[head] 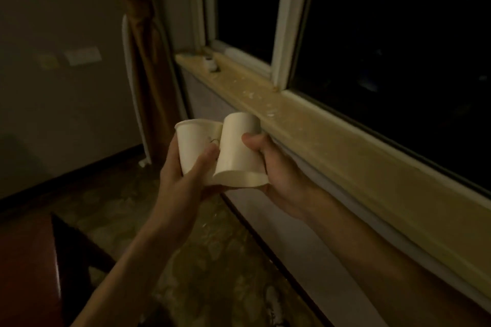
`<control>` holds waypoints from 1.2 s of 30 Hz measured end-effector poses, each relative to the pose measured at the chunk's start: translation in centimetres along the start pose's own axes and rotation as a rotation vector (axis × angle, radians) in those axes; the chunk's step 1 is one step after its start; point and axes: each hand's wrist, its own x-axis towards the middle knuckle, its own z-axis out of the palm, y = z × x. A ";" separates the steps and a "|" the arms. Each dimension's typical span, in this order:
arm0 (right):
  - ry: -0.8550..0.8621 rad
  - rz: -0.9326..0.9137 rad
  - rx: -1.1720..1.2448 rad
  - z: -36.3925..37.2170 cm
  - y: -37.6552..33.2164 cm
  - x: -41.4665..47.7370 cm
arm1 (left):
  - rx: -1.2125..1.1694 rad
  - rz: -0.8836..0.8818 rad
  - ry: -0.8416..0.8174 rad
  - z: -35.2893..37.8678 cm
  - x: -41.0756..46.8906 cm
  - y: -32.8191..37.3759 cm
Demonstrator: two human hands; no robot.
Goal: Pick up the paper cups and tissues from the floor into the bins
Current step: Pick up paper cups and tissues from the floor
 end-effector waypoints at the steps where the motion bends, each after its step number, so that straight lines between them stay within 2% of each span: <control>1: 0.025 -0.013 -0.001 -0.3 -0.6 -1.7 | -0.014 0.010 -0.045 1.0 -1.1 0.7; 8: 0.240 -0.160 -0.105 -5.3 -1.8 -13.2 | 0.114 0.136 -0.358 8.8 -5.7 3.4; 13: 0.393 -0.166 -0.034 -8.9 1.2 -20.8 | 0.190 0.123 -0.531 14.9 -9.5 1.9; 21: 0.899 -0.122 0.178 -16.9 8.8 -37.1 | 0.315 0.055 -0.865 28.5 -20.7 -4.4; 26: 1.169 -0.091 0.342 -19.9 15.6 -50.3 | 0.368 -0.138 -1.130 36.5 -31.4 -11.1; 31: 1.345 -0.087 0.610 -19.1 21.3 -60.3 | 0.468 -0.330 -1.354 41.3 -40.6 -17.3; 36: 1.453 -0.039 0.810 -18.8 26.8 -65.8 | 0.572 -0.615 -1.435 44.0 -47.0 -22.4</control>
